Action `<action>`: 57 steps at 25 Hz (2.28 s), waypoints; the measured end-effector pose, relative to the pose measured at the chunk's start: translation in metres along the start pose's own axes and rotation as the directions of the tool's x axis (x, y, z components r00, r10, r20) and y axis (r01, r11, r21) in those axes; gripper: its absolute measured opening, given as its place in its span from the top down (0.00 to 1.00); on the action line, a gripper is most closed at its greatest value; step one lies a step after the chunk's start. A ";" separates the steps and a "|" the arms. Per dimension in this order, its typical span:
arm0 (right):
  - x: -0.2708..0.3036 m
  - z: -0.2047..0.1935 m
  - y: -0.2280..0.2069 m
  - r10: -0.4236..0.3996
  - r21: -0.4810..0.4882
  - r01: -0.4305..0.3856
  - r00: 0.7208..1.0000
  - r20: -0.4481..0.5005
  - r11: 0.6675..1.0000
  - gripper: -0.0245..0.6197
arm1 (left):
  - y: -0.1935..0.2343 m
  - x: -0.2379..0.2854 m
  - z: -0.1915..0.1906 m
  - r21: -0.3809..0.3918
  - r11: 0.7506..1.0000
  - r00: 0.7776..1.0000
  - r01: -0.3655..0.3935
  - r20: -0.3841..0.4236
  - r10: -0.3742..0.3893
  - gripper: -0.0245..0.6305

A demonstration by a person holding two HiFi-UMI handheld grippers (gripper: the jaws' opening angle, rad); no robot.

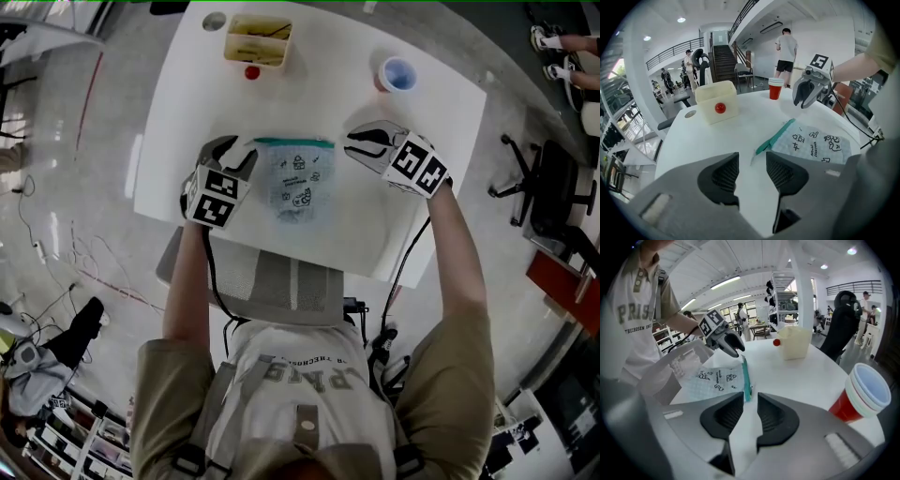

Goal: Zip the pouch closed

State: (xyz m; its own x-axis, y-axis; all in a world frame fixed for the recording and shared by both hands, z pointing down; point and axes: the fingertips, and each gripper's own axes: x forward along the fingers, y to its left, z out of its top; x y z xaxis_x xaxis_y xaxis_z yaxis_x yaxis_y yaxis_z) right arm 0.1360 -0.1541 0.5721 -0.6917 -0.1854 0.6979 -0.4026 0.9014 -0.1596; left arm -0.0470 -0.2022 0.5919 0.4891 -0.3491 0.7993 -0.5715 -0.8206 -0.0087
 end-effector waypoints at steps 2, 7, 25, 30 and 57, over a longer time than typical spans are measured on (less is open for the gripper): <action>-0.010 0.004 -0.001 -0.058 0.044 0.055 0.997 0.051 0.998 0.80 | 0.001 -0.009 0.007 -0.019 1.000 1.000 -0.011 0.023 0.012 0.67; -0.043 0.025 0.005 -0.258 0.158 0.230 0.948 0.187 0.960 0.78 | 0.003 -0.045 0.016 -0.069 0.996 0.994 -0.049 0.094 0.055 0.67; -0.218 0.109 0.117 -0.871 0.648 0.585 0.282 0.402 0.488 0.76 | -0.044 -0.198 0.073 -0.301 0.947 0.862 -0.109 0.446 0.241 0.67; -0.237 0.128 0.148 -0.890 0.621 0.656 0.190 0.414 0.429 0.87 | -0.060 -0.230 0.088 -0.308 0.944 0.795 -0.117 0.541 0.275 0.76; -0.249 0.193 0.169 -0.843 0.448 0.794 0.143 0.518 0.410 0.96 | -0.062 -0.288 0.133 -0.261 0.931 0.616 -0.255 0.699 0.364 0.94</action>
State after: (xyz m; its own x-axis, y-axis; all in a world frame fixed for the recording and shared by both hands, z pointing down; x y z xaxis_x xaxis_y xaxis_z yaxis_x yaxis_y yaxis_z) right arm 0.1245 -0.0311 0.2369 -0.0699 -0.9894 -0.1272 -0.9833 0.0469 0.1761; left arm -0.0646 -0.1107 0.2818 0.5535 -0.8300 0.0695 -0.8286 -0.5571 -0.0547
